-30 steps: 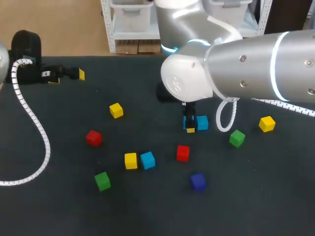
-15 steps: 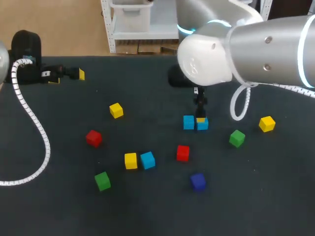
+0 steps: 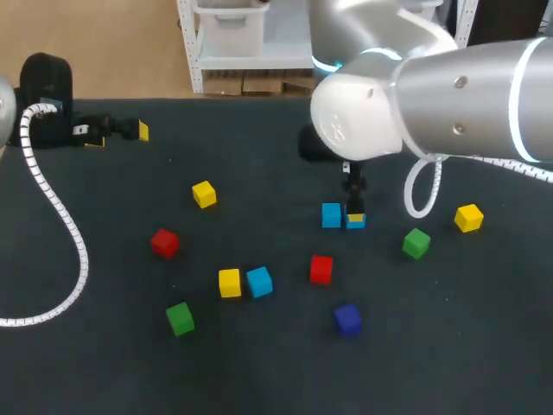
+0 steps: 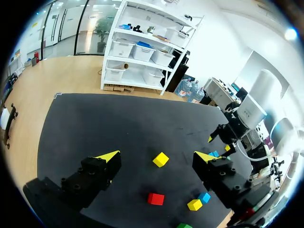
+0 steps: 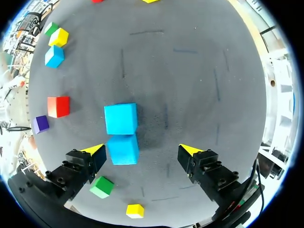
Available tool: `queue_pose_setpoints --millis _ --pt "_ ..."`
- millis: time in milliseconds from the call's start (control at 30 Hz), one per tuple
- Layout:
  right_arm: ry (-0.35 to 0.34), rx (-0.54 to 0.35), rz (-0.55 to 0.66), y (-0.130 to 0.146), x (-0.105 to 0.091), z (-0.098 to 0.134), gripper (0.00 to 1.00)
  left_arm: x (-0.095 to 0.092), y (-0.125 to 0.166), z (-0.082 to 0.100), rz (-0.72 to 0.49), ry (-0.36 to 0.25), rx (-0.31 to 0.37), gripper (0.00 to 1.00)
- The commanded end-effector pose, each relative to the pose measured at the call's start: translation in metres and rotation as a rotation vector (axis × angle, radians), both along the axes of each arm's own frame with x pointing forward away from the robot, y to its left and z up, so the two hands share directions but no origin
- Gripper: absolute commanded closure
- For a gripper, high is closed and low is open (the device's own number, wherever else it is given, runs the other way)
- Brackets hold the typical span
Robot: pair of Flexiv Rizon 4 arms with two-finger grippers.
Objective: Place the blue cubes, place green cubes on the blue cubes, place the yellow cubes on the green cubes, then place the red cubes on the yellow cubes, and place purple cube on the red cubes.
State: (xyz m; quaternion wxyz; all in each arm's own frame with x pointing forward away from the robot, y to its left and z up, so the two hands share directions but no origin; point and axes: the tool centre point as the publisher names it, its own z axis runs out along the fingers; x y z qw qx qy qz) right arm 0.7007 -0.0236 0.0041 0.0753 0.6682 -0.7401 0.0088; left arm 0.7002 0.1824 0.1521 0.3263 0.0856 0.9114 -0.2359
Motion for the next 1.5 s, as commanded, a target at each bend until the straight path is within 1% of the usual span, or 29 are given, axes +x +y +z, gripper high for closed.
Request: queue_pose_setpoints --millis 33,500,733,867,933,1133,1233,1400,1500 --pt "0.005 -0.007 0.002 0.005 0.001 -0.004 0.0 0.0 0.002 -0.001 -0.006 -0.006 -0.009 0.0" --pt "0.008 -0.005 -0.014 0.003 0.004 -0.007 0.0 0.0 0.002 -0.001 -0.006 -0.006 -0.009 0.0" --pt "0.011 0.025 -0.013 0.003 0.005 -0.003 0.0 0.0 0.002 -0.001 -0.006 -0.006 -0.009 0.0" --pt "0.024 0.066 -0.019 0.002 0.004 0.0 0.0 0.0 0.002 -0.001 -0.006 -0.006 -0.009 0.0" --pt "0.02 0.089 -0.027 0.001 0.004 0.005 0.0 0.0 0.002 -0.001 -0.006 -0.006 -0.009 0.0" --pt "-0.004 0.119 -0.049 -0.007 0.006 0.018 0.0 0.0 0.002 -0.001 -0.006 -0.006 -0.009 0.0" --pt "-0.01 0.167 -0.064 -0.015 0.006 0.028 0.0 0.0 0.002 -0.001 -0.006 -0.006 -0.009 0.0" --pt "-0.025 0.278 -0.082 -0.031 0.004 0.046 0.0 0.0 0.002 -0.001 -0.006 -0.006 -0.009 0.0" --pt "-0.053 0.301 -0.102 -0.039 0.003 0.056 0.0 0.0 0.002 -0.001 -0.006 -0.006 -0.009 0.0"
